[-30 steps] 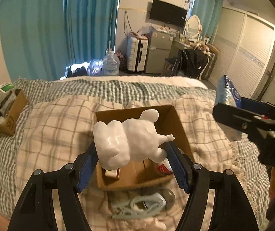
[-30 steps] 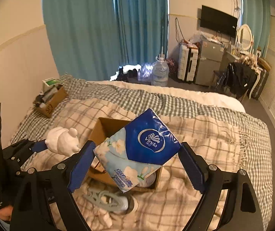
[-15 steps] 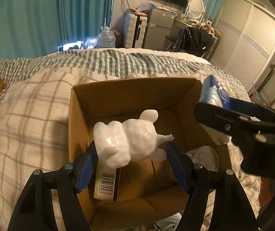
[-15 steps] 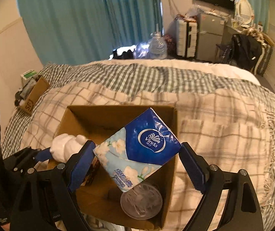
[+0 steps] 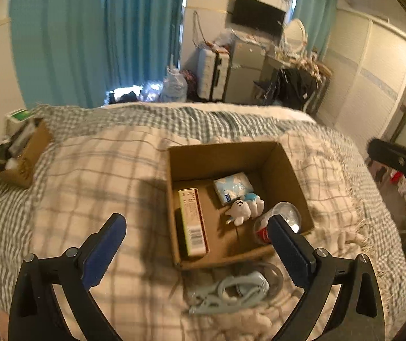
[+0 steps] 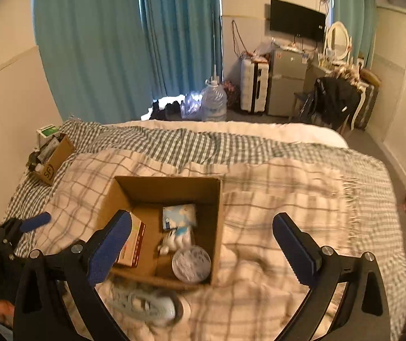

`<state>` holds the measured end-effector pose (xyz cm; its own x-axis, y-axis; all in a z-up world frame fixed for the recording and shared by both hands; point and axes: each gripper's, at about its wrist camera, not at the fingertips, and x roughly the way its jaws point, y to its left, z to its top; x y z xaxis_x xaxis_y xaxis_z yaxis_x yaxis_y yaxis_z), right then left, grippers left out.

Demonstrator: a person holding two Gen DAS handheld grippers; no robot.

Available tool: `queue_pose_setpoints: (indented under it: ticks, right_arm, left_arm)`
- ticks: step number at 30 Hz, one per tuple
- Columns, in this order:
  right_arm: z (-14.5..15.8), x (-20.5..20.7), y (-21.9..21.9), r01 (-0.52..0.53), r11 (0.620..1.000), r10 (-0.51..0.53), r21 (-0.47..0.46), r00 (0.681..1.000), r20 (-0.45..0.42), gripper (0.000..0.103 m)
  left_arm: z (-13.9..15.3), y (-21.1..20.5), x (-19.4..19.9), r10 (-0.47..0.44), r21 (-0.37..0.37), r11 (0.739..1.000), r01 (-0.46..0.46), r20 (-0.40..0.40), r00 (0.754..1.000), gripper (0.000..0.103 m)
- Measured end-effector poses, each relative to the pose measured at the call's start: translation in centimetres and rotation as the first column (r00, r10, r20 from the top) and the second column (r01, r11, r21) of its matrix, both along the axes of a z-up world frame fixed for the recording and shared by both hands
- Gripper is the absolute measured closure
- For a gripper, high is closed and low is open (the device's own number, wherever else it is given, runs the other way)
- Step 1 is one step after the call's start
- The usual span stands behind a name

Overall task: Organize objects
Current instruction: 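Carry figurine and tissue pack over the cardboard box and release both, then pinch the white lace cloth with the right tool and lift it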

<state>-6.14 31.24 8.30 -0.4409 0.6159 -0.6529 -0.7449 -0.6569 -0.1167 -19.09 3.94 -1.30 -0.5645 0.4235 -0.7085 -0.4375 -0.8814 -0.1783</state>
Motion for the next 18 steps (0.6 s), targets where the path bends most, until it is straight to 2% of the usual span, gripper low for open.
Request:
queue_pose_setpoints:
  ticks: [4,8,13,16,18]
  right_arm:
    - [0.7,1.8,-4.1,-0.018,0.999,0.016,0.047,0.999,0.035,0.003]
    - [-0.9,3.2,-7.6,-0.038,0.998,0.036,0.046,0.998,0.052,0.003]
    - [-5.7,3.6,-9.9,-0.047,0.999,0.048,-0.003,0.996,0.077,0.003]
    - [-8.8,3.2,-10.1,-0.05,0.997,0.054,-0.065,0.996,0.074,0.003]
    - [-12.0,2.5,-9.7,-0.036,0.991,0.049,-0.131,0.994,0.102,0.003]
  left_arm:
    - [1.2,-3.0,2.9,0.055,0.038,0.998,-0.055,-0.007,0.998,0.0]
    - [0.9,-5.7,5.9,0.109,0.044,0.993,-0.107,-0.046,0.993,0.0]
    - [-1.8,-7.3,7.8,0.143,0.001,0.99,-0.143,-0.03,0.989,0.0]
    - [-4.0,-7.6,8.8,0.177,-0.018,0.984,-0.177,-0.035,0.984,0.0]
    - [-5.6,-7.9,9.5,0.199,-0.014,0.98,-0.2,-0.042,0.979,0.0]
